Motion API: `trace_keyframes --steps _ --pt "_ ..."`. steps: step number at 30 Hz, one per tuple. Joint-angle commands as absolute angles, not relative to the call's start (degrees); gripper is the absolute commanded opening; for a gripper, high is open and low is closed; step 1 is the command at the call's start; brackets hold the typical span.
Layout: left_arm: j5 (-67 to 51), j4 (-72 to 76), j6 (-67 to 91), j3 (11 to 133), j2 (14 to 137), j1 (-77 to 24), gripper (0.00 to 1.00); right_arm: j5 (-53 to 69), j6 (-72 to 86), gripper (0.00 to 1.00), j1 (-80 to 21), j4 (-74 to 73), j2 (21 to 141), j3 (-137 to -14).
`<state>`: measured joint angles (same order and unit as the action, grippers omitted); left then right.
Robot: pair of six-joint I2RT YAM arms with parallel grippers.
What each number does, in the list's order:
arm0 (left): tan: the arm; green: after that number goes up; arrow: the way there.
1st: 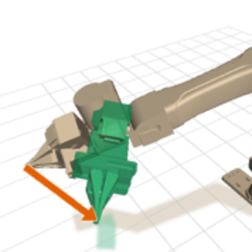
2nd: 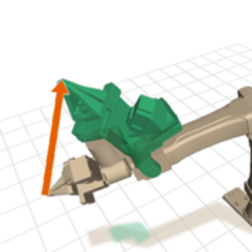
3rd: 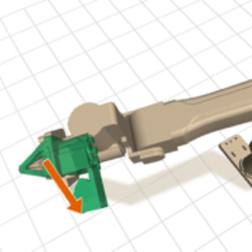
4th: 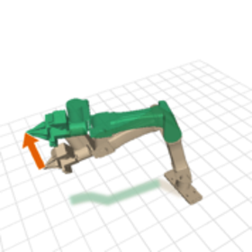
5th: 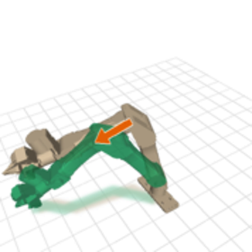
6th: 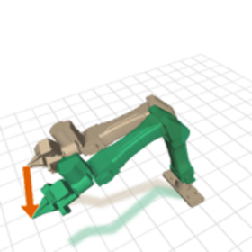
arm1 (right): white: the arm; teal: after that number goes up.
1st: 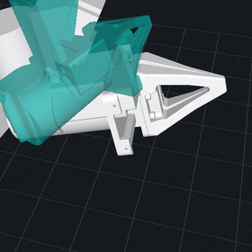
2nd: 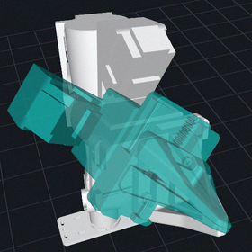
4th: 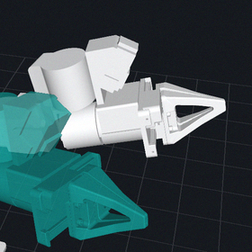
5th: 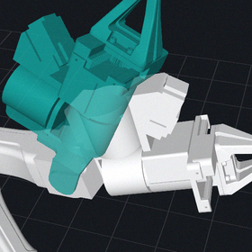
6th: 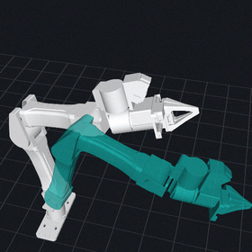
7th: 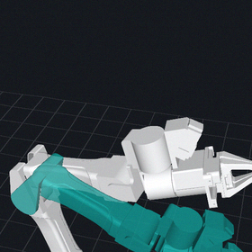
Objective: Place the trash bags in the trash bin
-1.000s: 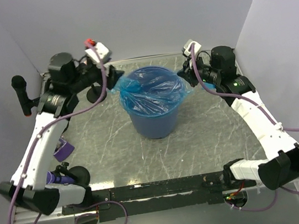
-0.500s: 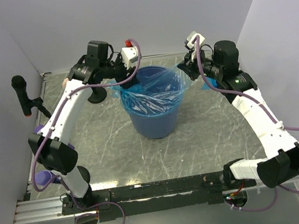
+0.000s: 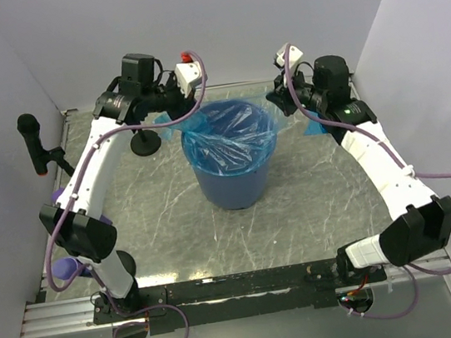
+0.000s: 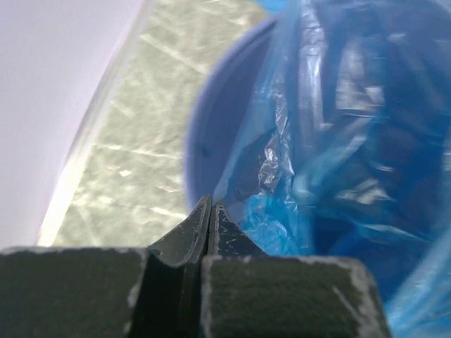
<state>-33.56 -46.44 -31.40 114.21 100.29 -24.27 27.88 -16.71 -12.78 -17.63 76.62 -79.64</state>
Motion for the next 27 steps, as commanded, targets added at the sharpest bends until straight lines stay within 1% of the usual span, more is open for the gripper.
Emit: trace_keyframes --steps 1,5,11,19,22,27 --pt "-25.4 -38.8 -31.3 114.5 101.1 -23.7 0.01 27.3 -15.8 0.0 -11.7 -16.1 79.2 -83.7" --pt "-21.1 -40.6 -33.8 116.9 105.4 -23.0 0.01 26.7 -18.1 0.0 -11.5 -16.3 80.8 -83.6" --pt "-17.1 -36.8 -32.6 114.4 107.1 -22.4 0.01 27.1 -19.4 0.0 -10.5 -17.9 84.1 -83.8" --pt "-24.5 -33.8 -23.8 115.1 105.6 -19.0 0.01 27.5 -18.2 0.0 -10.1 -16.9 84.2 -83.6" --pt "-23.5 -32.8 -23.1 114.9 105.7 -18.6 0.01 26.8 -18.9 0.0 -9.8 -17.3 85.3 -85.0" --pt "-19.6 -38.1 -23.3 119.0 110.8 -18.1 0.01 27.4 -20.8 0.0 -8.8 -18.7 87.7 -84.3"
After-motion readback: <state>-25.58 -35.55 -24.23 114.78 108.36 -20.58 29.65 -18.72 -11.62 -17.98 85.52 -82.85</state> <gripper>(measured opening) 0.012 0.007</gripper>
